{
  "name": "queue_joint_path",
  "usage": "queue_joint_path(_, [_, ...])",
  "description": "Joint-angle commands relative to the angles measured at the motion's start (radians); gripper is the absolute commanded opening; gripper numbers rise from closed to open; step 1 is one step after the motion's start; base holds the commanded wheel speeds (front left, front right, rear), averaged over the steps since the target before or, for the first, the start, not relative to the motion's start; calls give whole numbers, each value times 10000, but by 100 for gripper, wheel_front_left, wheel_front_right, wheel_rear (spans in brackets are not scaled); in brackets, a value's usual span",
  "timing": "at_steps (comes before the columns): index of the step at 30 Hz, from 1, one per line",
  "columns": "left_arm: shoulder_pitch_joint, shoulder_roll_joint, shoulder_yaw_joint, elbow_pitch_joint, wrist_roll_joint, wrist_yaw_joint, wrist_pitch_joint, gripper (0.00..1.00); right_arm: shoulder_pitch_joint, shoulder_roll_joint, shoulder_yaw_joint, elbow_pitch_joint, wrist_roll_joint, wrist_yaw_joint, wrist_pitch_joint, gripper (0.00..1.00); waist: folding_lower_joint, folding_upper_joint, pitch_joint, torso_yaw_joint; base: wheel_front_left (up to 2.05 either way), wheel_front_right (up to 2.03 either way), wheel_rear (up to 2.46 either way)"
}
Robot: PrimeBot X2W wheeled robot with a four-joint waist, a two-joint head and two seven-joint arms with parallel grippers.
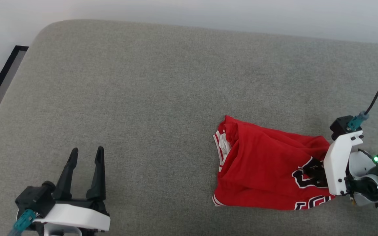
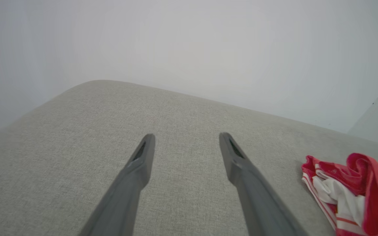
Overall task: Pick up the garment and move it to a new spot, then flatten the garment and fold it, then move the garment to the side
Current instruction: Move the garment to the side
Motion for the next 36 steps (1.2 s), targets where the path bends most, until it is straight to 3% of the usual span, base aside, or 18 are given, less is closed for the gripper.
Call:
queue_joint_path(1, [-225,-14,-19,18,-96,-26,-44,100,280,487,502,195,138,7,90,0,0,-1,86,-24,0,0,0])
queue_joint_path(9, [-643,148,-54,-161,-291,-26,-44,100,-396,-78,116,-632,437,3,-45,0,0,-1,235,-431,0,0,0])
queue_joint_path(21, [-1745,854,-1015,-346,-193,-26,-45,100,-1215,-1011,-286,-1745,90,3,-125,0,0,-1,742,-1798,0,0,0])
queue_joint_path(36, [-4023,1464,-3099,-121,-113,-26,-44,100,-2848,-1754,-1039,-1042,-1009,3,-2105,0,0,-1,1888,-3968,0,0,0])
